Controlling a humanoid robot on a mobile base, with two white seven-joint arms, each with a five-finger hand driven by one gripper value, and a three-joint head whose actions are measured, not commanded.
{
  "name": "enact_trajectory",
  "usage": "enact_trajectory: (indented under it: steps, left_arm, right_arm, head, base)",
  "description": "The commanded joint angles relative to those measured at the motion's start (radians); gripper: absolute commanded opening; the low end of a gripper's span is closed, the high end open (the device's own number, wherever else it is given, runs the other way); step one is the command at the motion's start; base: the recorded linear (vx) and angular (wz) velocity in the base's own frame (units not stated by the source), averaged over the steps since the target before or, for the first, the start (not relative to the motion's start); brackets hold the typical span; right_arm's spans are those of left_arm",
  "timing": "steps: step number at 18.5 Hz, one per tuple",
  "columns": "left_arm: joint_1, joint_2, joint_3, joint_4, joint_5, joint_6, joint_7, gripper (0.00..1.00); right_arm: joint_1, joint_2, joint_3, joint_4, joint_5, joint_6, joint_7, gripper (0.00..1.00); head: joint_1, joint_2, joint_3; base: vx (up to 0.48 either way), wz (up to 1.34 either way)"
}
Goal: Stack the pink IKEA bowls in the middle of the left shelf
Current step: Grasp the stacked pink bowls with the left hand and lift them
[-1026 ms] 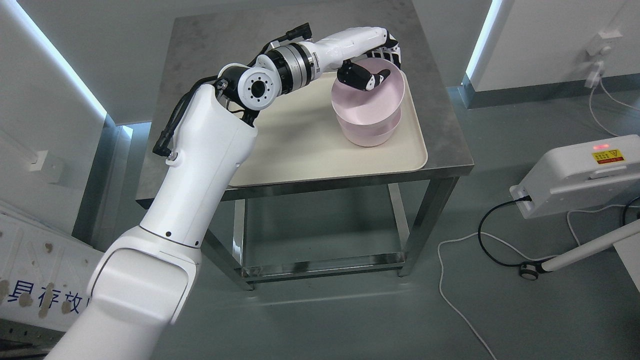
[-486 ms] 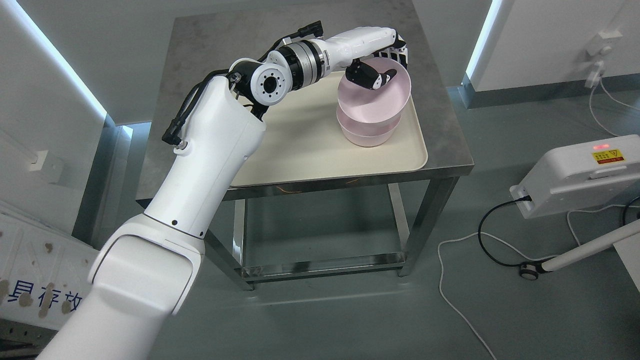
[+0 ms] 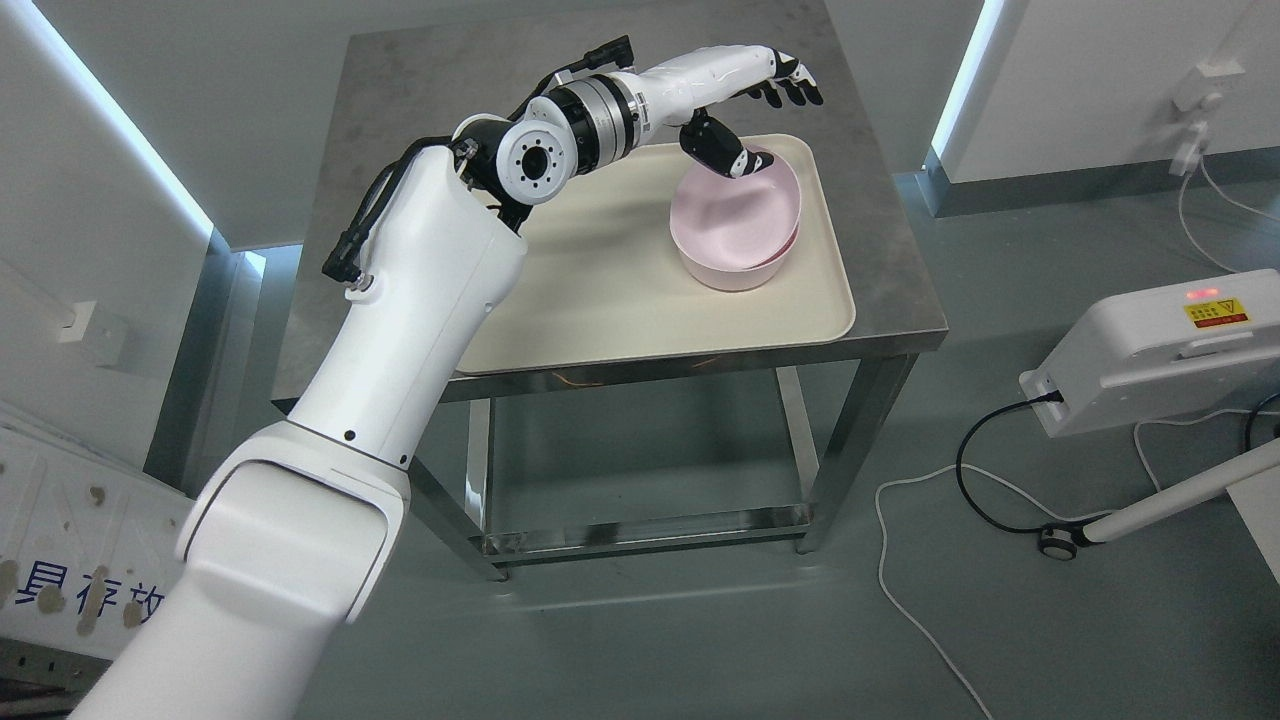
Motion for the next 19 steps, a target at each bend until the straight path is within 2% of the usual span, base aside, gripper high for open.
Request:
enact_trajectory:
  steps: [1, 2, 4, 5, 7, 9, 12, 16, 19]
  left_arm:
    - [0.142, 0.014, 0.380, -0.131, 0.179, -0.082, -0.002, 0.65]
    - [0.174, 0.014, 0.422, -0.181, 0.325, -0.134, -0.005, 0.65]
    - [0.259, 0.014, 0.471, -0.327, 0.574, -0.129, -0.028, 0.65]
    - [0.334, 0.014, 0.465, -0.408, 0.619, -0.129, -0.084, 0.65]
    - [0.456, 0.014, 0.413, -0.497, 0.602, -0.147, -0.207, 0.66]
    - [0.501, 0.025, 0.347, -0.510, 0.446, -0.199, -0.217, 0.66]
    - [0.501, 0.014, 0.351, -0.502, 0.163, -0.212, -0.212, 0.69]
    - [0.475, 0.014, 0.332, -0.479, -0.097, -0.199, -0.114, 0.69]
    - [0.473, 0.014, 0.315, -0.478, -0.195, -0.193, -0.108, 0.68]
  right_arm:
    - [0.000, -0.017, -0.005, -0.017, -0.002, 0.000, 0.000, 1.00]
    - [0.000, -0.017, -0.005, -0.017, -0.002, 0.000, 0.000, 1.00]
    - [0.000, -0.017, -0.005, -0.017, -0.002, 0.000, 0.000, 1.00]
    - [0.000, -0.017, -0.005, -0.017, -0.002, 0.000, 0.000, 1.00]
    - [0.000, -0.017, -0.005, -0.017, -0.002, 0.000, 0.000, 1.00]
    - [0.000, -0.017, -0.005, -0.017, -0.002, 0.000, 0.000, 1.00]
    - [0.002, -0.017, -0.005, -0.017, -0.002, 0.000, 0.000, 1.00]
    - [0.000, -0.017, -0.005, -0.017, -0.002, 0.000, 0.000, 1.00]
    - [0.000, -0.017, -0.005, -0.017, -0.002, 0.000, 0.000, 1.00]
  head:
    - [0.0000, 0.000, 0.000]
    - [0.0000, 0.000, 0.000]
    - [0.0000, 0.000, 0.000]
    - [0.0000, 0.000, 0.000]
    - [0.0000, 0.000, 0.000]
    - [0.0000, 0.000, 0.000]
    - [0.0000, 0.000, 0.000]
    - [0.0000, 0.000, 0.000]
    - [0.0000, 0.000, 0.000]
  base:
    - [0.000, 0.00]
    - [0.000, 0.00]
    - [0.000, 0.00]
    - [0.000, 0.00]
    - [0.000, 0.00]
    - [0.000, 0.00]
    - [0.000, 0.00]
    - [0.000, 0.00]
    - [0.000, 0.00]
